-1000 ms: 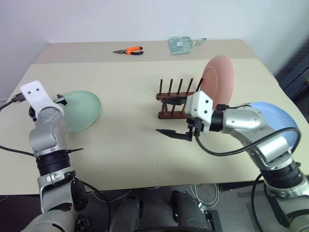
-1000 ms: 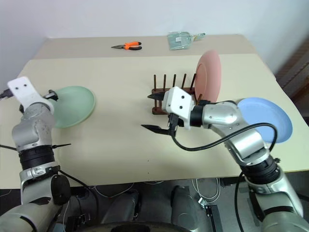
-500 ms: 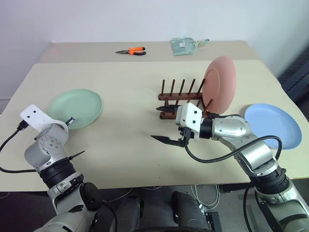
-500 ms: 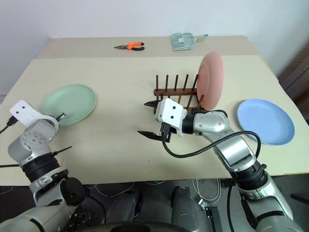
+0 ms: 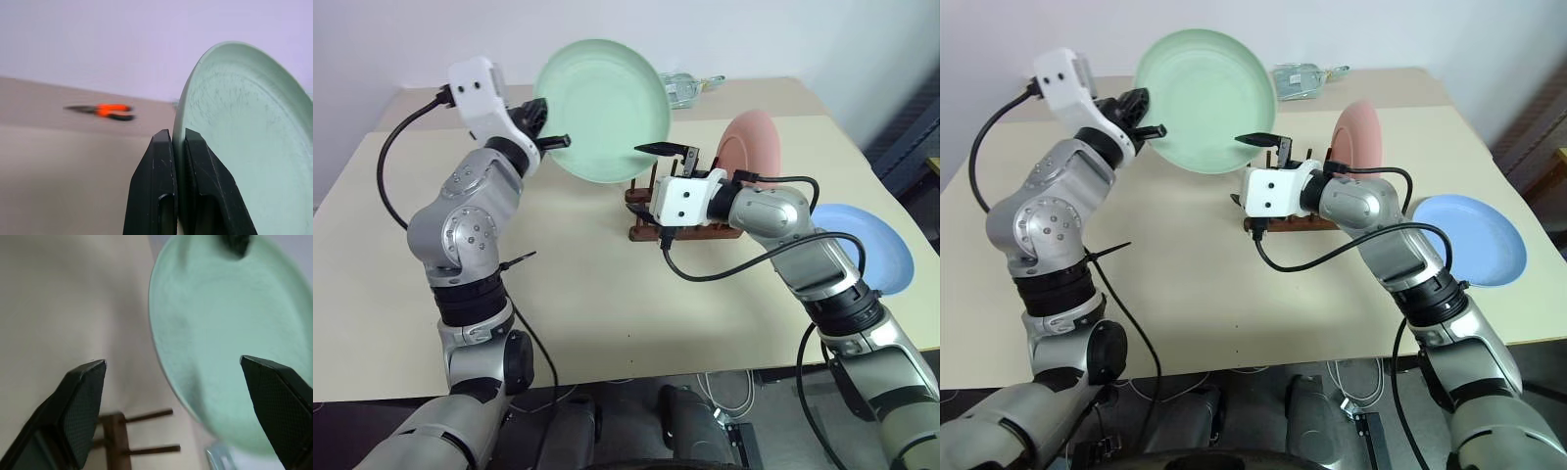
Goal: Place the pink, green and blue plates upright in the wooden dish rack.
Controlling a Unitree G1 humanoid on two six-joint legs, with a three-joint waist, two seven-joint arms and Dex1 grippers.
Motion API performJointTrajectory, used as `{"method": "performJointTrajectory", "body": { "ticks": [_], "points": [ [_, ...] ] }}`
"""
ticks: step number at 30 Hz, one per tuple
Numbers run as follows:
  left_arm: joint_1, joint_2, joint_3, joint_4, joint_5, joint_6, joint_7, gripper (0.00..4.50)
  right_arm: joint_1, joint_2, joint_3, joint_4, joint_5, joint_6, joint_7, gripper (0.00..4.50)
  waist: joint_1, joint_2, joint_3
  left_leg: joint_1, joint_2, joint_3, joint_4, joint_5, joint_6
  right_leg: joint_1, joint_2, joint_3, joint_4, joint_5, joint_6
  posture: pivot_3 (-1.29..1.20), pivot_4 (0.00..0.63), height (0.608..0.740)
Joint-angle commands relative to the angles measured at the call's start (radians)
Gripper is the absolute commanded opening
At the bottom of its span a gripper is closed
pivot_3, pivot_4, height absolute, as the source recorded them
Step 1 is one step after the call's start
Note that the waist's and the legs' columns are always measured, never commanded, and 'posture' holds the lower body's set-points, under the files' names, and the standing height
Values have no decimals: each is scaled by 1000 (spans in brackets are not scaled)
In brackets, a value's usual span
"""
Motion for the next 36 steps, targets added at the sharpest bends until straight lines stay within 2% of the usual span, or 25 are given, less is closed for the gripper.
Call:
{"method": "performJointTrajectory", "body": {
  "ticks": [1, 3, 4, 5, 9, 11, 13, 16, 19, 22, 23, 25, 29, 32, 36],
  "points": [
    [-8, -8, -3, -74, -47, 54, 1, 7, -47, 17, 5, 61, -92, -90, -60, 4236, 3, 0, 0, -1, 0, 0, 0, 0, 0, 0, 0, 0, 0, 0, 0, 0, 150, 740],
    [1, -8, 0, -91, -51, 70, 5, 0, -46, 21, -4, 74, -108, -104, -68, 3673, 5, 0, 0, -1, 0, -1, 1, 0, 0, 0, 0, 0, 0, 0, 0, 0, 150, 740],
    [5, -7, 3, -97, -54, 76, 6, 0, -44, 22, -8, 76, -115, -111, -70, 3115, 5, 0, 0, -1, 0, 0, 1, 0, 0, 0, 0, 0, 0, 0, 0, 0, 150, 740],
    [7, -7, 7, -100, -56, 79, 8, 0, -42, 24, -12, 77, -117, -115, -72, 2809, 5, 0, 0, -1, 0, -1, 1, 0, 0, 0, 0, 0, 0, 0, 0, 0, 150, 740],
    [14, -17, 39, -96, -69, 64, 11, 0, -27, 33, -25, 60, -120, -129, -74, 711, 5, 0, 0, -1, 0, -1, 1, 0, 0, 0, 0, 1, 0, 0, 0, 0, 150, 740],
    [-10, -52, 105, -79, -90, 8, 39, 678, -20, 35, -32, 52, -129, -130, -80, 0, 6, 0, 0, -1, 0, -1, 1, 0, 0, 0, 1, 0, 0, 0, 0, 0, 150, 740],
    [-55, -73, 193, -37, -96, -66, 98, 1412, -7, 38, -51, 38, -128, -119, -88, 0, 9, -1, 0, -1, 0, -1, 1, 0, 0, 0, 1, 1, 0, 0, 0, 0, 150, 740],
    [-79, 2, 249, 39, -30, -183, 129, 2835, 30, 53, -124, -19, -61, -65, -98, 0, 9, -1, 1, -1, 0, -2, 1, 0, 0, 1, 1, 0, -1, 0, 0, 0, 150, 740],
    [-8, 135, 192, 83, 64, -310, 35, 2835, 77, 102, -256, -135, 126, 91, -69, 0, 1, 0, 1, 0, 0, 0, 0, 2, -3, 0, 2, 2, 0, 0, 0, 0, 150, 740],
    [73, 204, 133, 104, 97, -390, -70, 2835, 109, 149, -361, -246, 308, 284, -46, 0, 6, 0, 1, 0, 1, -1, -1, 2, -4, 0, 2, 2, 0, 0, -1, 0, 150, 740],
    [119, 227, 86, 100, 115, -409, -123, 2835, 115, 172, -412, -289, 391, 385, -56, 0, 9, 0, 1, 0, 1, -1, -1, 2, -4, 0, 2, 2, 0, 0, -1, 0, 150, 740],
    [276, 290, -103, 47, 170, -472, -309, 2835, 119, 239, -566, -401, 641, 669, -129, 0, 13, 0, 0, -1, 0, -2, 0, 0, 1, 0, 2, 1, 0, 0, -1, 0, 150, 740],
    [437, 294, -243, -31, 130, -523, -494, 2835, 119, 294, -693, -501, 828, 964, -262, 0, 24, 2, 1, -1, 0, -3, 1, -2, 3, 0, -1, 3, 0, -1, -5, 0, 150, 740],
    [499, 294, -320, -71, 119, -525, -586, 2835, 105, 361, -778, -530, 937, 1098, -391, 0, 23, 5, 2, -3, 1, -3, 0, -2, 3, -3, 1, 2, 0, 0, -7, 0, 150, 740],
    [515, 281, -357, -78, 115, -506, -625, 2835, 87, 421, -844, -550, 1036, 1202, -517, 0, 21, 11, 0, -2, 2, 0, -1, -2, 4, -4, 2, 2, 0, 0, -7, 0, 150, 740]
  ]
}}
